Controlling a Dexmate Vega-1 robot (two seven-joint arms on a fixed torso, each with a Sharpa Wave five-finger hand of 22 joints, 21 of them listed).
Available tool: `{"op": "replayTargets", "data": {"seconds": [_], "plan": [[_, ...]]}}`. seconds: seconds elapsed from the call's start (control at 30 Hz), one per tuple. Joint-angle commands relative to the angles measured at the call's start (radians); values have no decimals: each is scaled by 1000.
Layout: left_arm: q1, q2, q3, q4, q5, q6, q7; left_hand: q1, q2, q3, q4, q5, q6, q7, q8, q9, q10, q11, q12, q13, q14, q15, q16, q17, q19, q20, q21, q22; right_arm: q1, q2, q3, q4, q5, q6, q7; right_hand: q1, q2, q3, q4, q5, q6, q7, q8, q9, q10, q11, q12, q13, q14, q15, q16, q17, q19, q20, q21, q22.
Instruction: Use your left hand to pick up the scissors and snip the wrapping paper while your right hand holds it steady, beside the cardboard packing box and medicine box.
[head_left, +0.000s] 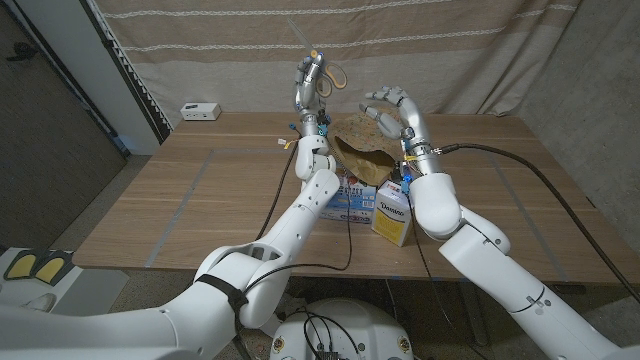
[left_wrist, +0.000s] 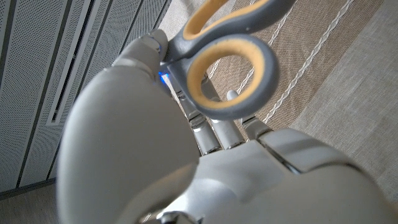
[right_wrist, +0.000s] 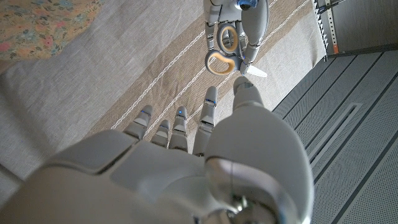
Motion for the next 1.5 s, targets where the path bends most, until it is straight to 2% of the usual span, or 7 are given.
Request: {"op": "replayTargets", "data": {"seconds": [0.03,0.33,0.6,1.0,1.07,1.2,1.5], "plan": [[-9,-12,-7,23,-15,2,-36,11,4,110,103,8,-2,1,4,5,13,-13,10,6,8,-37,6,2,-4,-135,4,5,47,11,-27,33,19,-16,30,19,0,9,-3,-2,-22,4,-14,3,-8,4,-1,3,-10,5,0,2,-4,0,3,5],[-16,-19,-8,37,-17,2,-53,11,4,110,103,8,-2,1,4,5,13,-13,10,6,8,-37,6,2,-4,-135,4,5,76,7,-35,65,49,-10,53,23,4,19,6,-5,-78,15,-44,2,-50,6,-16,4,-36,14,-5,3,-26,-2,-3,5],[-18,-27,-7,46,-13,-3,-59,11,4,110,103,8,-2,1,4,5,13,-13,10,6,8,-37,6,2,-4,-135,4,5,95,8,-45,93,54,-13,48,18,8,22,14,-7,-81,7,-47,2,-62,5,-20,4,-48,13,-7,4,-33,-3,-4,5],[-29,-44,1,85,10,-48,-78,11,4,110,103,8,-2,1,4,5,13,-13,10,6,8,-37,6,2,-4,-135,4,5,113,17,-71,125,-1,4,1,12,20,31,29,-10,-78,-10,-48,3,-70,-13,-20,5,-55,-4,-4,5,-36,-21,-2,6],[-31,-46,0,90,8,-47,-83,11,4,110,103,8,-2,1,4,5,13,-13,10,6,8,-37,6,2,-4,-135,4,5,114,21,-71,128,-1,5,-1,13,28,41,36,-12,-84,-18,-51,4,-73,-24,-19,5,-58,-16,-3,6,-39,-35,-1,6],[-35,-53,-2,104,1,-51,-99,11,4,110,103,8,-2,1,4,5,13,-13,10,6,8,-37,6,2,-4,-135,4,5,111,38,-72,137,-5,4,-20,10,37,55,50,-20,-106,-17,-60,5,-81,-31,-20,6,-61,-25,-1,7,-42,-48,0,7],[-48,-74,-9,151,5,-95,-130,11,4,110,103,8,-2,1,4,5,13,-13,10,6,8,-37,6,2,-4,-135,4,5,114,43,-75,138,-8,-9,-19,5,40,73,71,-30,-121,-12,-65,7,-83,-31,-18,7,-64,-27,1,9,-50,-44,0,8]]}}
